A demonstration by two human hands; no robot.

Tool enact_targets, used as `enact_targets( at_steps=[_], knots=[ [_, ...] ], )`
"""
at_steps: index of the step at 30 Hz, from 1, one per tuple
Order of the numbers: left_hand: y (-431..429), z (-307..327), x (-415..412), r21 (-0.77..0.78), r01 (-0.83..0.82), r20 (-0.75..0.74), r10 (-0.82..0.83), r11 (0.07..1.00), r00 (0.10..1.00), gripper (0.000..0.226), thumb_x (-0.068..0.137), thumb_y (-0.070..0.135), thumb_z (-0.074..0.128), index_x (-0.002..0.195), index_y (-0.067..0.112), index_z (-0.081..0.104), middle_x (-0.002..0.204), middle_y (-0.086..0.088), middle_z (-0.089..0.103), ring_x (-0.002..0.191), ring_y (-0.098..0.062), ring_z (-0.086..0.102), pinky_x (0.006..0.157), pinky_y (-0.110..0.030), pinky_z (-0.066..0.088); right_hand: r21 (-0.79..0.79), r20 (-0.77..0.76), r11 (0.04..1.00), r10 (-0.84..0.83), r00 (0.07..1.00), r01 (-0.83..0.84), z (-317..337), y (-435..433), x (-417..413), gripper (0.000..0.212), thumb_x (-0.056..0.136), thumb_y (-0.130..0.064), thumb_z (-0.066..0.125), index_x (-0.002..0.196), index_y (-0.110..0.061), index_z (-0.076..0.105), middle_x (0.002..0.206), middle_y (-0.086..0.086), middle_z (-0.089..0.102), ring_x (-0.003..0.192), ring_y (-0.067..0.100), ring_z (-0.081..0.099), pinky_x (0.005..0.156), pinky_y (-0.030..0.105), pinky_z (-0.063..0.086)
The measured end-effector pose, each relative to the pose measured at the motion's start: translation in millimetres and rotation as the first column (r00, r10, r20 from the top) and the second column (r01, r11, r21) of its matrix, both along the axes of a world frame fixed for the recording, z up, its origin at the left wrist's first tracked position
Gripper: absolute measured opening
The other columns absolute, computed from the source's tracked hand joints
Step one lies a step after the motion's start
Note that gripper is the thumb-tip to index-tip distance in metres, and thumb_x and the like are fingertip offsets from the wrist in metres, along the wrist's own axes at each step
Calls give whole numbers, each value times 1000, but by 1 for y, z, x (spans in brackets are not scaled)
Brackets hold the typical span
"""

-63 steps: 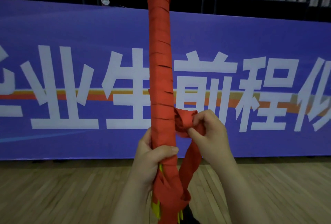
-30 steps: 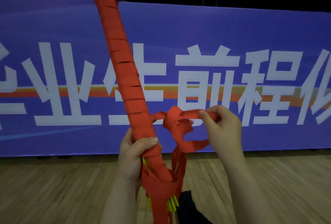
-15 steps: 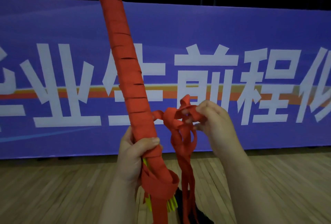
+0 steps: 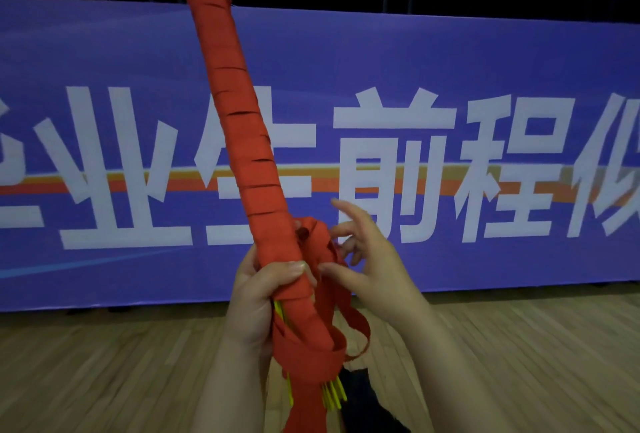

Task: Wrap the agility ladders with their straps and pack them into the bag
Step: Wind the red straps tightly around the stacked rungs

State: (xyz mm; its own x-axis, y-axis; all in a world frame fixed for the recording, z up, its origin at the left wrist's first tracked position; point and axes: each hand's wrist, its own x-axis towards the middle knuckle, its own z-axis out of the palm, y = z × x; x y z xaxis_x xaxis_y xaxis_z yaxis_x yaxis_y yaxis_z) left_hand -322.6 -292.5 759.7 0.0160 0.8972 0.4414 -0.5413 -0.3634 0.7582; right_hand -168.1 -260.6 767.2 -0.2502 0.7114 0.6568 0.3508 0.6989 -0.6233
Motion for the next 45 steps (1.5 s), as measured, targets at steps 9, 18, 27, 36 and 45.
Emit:
enact_targets(
  at_steps=[9, 18, 27, 36, 45],
  knots=[
    [-3, 0, -2, -21, -31, -34, 30, 999, 999, 62, 44, 19, 70, 102, -1, 60, 54, -17, 58, 42, -22, 53, 43, -26, 47, -97, -294, 973, 174, 940, -211, -7, 4, 3, 20, 82, -13, 72, 91, -24, 59, 88, -6, 66, 83, 20, 68, 76, 34, 55],
    [-1, -3, -4, -69, -26, -7, 26, 997, 1000, 55, 45, 22, 71, 99, 10, 67, 56, -16, 57, 43, -22, 50, 44, -27, 47, 10, -248, 935, 345, 905, -354, -11, 7, 19, 26, 72, -12, 74, 71, -24, 50, 96, -7, 58, 92, 13, 56, 79, 27, 47],
    [-1, -6, -2, -85, -12, -42, 9, 996, 999, 62, 43, 21, 71, 102, 4, 67, 55, -17, 55, 42, -22, 51, 42, -24, 46, -148, -511, 960, 131, 849, -238, -12, 9, 9, 26, 77, -7, 59, 61, -20, 44, 68, 16, 48, 64, 22, 47, 53, 23, 44],
    [-5, -4, -1, -48, -2, -106, -4, 999, 994, 71, 39, 17, 73, 109, 2, 66, 64, -14, 62, 42, -21, 51, 41, -24, 44, -117, -443, 984, 69, 894, -133, 2, 6, 14, 28, 85, 14, 55, 79, -13, 60, 81, -7, 69, 71, 7, 64, 56, 21, 51],
    [-12, 2, 10, -34, 66, -168, -71, 997, 983, 63, 36, 13, 73, 98, 5, 67, 60, -18, 56, 45, -21, 54, 44, -27, 47, 162, -110, 987, 27, 994, -8, 15, 1, 12, 31, 70, 13, 53, 67, -17, 63, 88, -6, 56, 82, 10, 59, 64, 21, 46]
  ],
)
